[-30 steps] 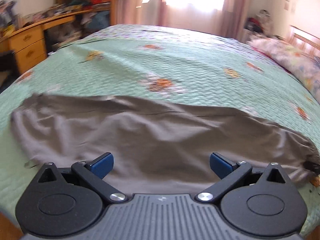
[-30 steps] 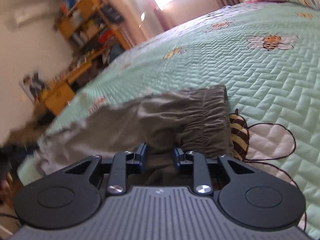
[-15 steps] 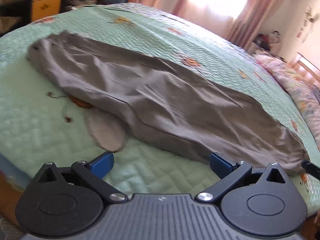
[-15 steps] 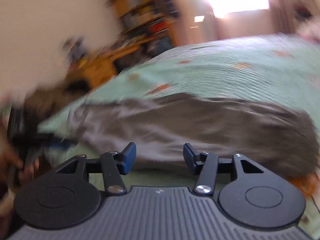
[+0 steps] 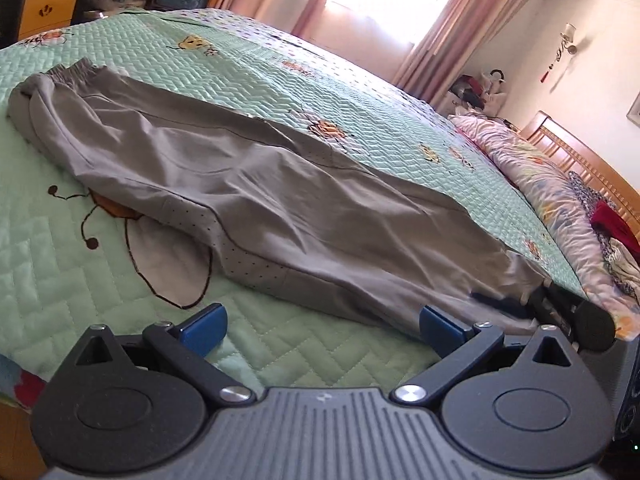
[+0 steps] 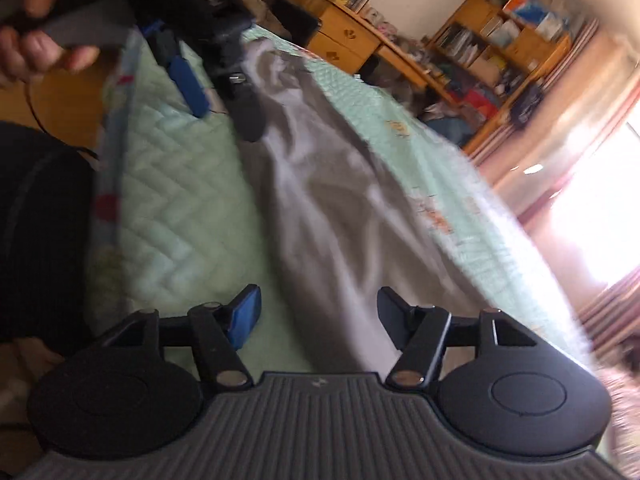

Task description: Fold clothes

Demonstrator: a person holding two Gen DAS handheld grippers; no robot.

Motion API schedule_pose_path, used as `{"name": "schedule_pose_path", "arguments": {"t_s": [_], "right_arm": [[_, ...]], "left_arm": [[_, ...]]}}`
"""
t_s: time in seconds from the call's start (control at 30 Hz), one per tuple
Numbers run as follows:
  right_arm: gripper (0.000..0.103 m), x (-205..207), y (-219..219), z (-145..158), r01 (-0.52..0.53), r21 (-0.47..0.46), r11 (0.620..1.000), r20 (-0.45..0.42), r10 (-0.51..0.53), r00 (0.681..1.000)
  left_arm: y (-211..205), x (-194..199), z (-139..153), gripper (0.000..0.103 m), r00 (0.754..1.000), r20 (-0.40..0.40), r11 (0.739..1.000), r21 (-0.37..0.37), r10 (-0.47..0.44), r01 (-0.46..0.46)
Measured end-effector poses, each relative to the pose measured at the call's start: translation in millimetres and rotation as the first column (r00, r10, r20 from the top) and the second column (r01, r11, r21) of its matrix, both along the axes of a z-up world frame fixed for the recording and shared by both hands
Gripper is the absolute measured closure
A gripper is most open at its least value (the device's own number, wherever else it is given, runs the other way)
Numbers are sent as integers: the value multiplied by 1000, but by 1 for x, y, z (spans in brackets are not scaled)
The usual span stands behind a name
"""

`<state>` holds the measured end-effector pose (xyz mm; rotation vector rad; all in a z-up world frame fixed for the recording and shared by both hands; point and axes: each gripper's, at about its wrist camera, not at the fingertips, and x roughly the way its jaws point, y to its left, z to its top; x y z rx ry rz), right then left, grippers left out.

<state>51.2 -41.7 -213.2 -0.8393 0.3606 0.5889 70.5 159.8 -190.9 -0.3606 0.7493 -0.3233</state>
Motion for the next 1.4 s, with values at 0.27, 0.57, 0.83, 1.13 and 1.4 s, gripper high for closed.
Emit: {"name": "schedule_pose_path", "arguments": {"t_s": [0.27,0.57,0.83,1.13,1.4], "right_arm": [[36,33,-25,34,106,163,981,-15,-105,994],[36,85,-58,41,184,320,929,-211,-120,970],[36,131,-99,35,312,460,831,-492,-55,869],[36,156,-106,29,359,499,789,-587,2,810],[36,128,-158,50,409,623,667,-570,28,821]], "left_arm": [[-13,1,-1,1,994,31,992,-59,-106,108],[-55,14,-2,1,959,90,954,-111,-268,277],[-108,48,-4,1,877,133,873,-106,-462,476],[-154,81,-18,1,799,101,801,-23,-593,598],[-175,104,-26,1,740,70,738,-51,-669,672]]}}
